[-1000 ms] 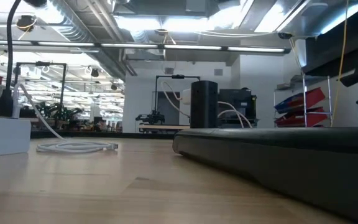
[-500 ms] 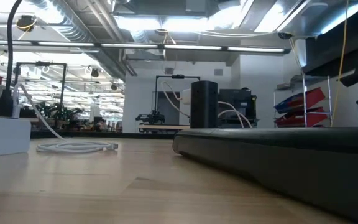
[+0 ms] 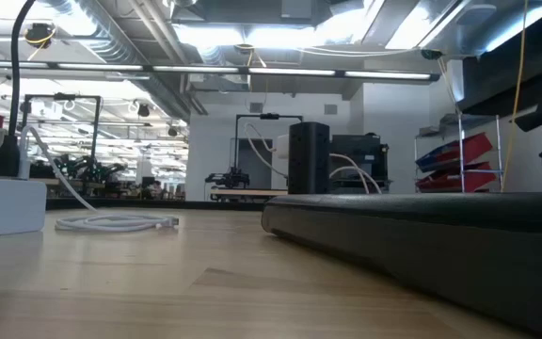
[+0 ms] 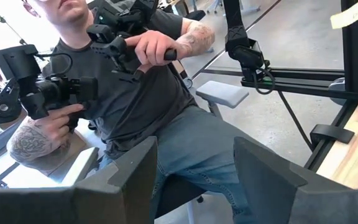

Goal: Insert USB
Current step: Insert the black USB cable into the white outlet extension

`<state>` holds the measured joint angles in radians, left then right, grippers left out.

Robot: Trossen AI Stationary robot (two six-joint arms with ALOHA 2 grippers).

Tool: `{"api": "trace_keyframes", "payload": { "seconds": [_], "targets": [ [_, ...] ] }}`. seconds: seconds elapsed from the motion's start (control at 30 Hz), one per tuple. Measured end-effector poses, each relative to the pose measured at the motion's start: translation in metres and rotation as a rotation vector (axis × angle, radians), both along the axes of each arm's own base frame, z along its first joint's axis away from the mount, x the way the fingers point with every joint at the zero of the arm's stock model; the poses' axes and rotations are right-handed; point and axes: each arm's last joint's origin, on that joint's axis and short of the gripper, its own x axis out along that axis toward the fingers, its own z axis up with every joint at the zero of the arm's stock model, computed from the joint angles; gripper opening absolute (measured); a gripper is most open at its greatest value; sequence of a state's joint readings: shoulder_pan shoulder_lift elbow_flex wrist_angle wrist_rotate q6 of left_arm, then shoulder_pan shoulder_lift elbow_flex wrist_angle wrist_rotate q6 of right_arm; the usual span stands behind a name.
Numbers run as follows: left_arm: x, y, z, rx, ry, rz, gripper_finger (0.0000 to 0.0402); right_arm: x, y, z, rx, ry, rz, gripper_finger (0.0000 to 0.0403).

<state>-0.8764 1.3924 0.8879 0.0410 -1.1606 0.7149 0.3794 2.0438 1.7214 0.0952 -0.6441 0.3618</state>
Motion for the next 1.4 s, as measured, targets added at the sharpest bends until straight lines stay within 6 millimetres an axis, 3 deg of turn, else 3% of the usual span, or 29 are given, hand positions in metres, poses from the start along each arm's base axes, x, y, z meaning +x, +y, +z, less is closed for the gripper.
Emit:
{"api": "trace_keyframes", "payload": {
  "seconds": [0.13,0.33,0.4,0.57,0.7,1.03,1.13,1.27,1.4],
  "targets": [
    [0.0,0.001,0.001,0.01,-0.013,0.026,0.0232,0.0,0.0,0.0,0.0,0.0,-0.002,0.0193],
    [-0.001,-0.002,0.002,0.034,-0.008,0.001,0.0044,0.0,0.0,0.0,-0.002,-0.001,-0.01,0.0193],
    [-0.004,-0.004,0.003,0.028,-0.014,-0.01,0.0013,0.0,0.0,0.0,-0.002,-0.001,-0.011,0.0193],
    [-0.011,-0.013,0.016,0.068,-0.063,0.009,0.0001,-0.001,-0.001,-0.009,-0.046,0.081,-0.028,0.0193],
    [-0.016,-0.019,0.03,0.046,-0.088,-0.01,0.0,-0.004,-0.006,-0.024,-0.169,0.204,-0.154,0.0193],
    [-0.023,-0.006,0.049,0.012,-0.131,0.059,0.0,-0.021,-0.016,-0.055,-0.32,0.621,-0.33,0.0193],
    [-0.023,-0.004,0.05,-0.031,-0.14,0.052,0.0,-0.016,-0.015,-0.05,-0.295,0.541,-0.328,0.0193],
    [-0.022,-0.002,0.03,0.007,-0.008,-0.049,0.0002,-0.007,-0.01,-0.036,-0.186,0.385,-0.264,0.0193],
    [-0.013,0.006,0.02,-0.04,0.015,0.018,0.003,-0.006,-0.009,-0.034,-0.178,0.349,-0.24,0.0193]
  ]
}}
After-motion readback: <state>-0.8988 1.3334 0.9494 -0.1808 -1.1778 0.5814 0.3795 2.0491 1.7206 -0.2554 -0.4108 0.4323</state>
